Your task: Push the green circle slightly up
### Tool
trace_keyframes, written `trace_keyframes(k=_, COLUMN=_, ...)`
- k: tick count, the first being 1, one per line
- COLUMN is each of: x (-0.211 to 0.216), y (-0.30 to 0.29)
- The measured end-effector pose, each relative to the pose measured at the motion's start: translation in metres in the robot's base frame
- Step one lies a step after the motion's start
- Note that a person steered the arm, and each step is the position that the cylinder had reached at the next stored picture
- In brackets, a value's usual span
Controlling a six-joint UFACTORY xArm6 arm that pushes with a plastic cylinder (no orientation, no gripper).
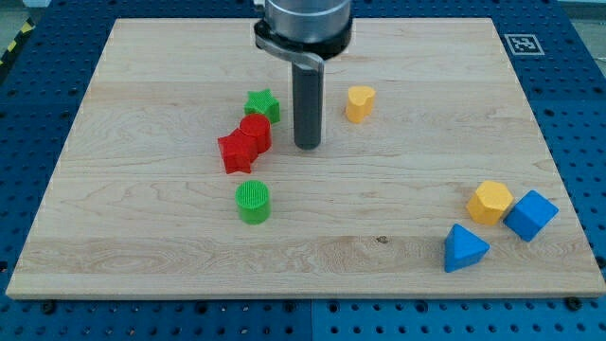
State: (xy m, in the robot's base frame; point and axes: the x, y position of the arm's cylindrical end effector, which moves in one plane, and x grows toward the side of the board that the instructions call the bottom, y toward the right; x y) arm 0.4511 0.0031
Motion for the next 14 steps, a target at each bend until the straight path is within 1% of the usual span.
trace_keyframes(k=1, x=0.008, y=-0.001)
trace_keyframes(k=3, x=0.104, y=0.021)
trace_keyframes(k=4, x=0.110, y=0.009)
trace_keyframes(k=5, x=0.110, y=-0.030)
trace_keyframes(k=7, x=0.110, y=-0.060)
trace_keyframes(k=8, x=0.098, y=-0.077)
trace_keyframes(k=9, x=0.097, y=-0.107)
trace_keyframes(k=10, x=0.075, y=-0.162)
trace_keyframes(k=12, x=0.006, y=-0.170)
trace_keyframes(k=13, x=-0.045, y=-0.183)
trace_keyframes(k=14, x=-0.100, y=-0.184)
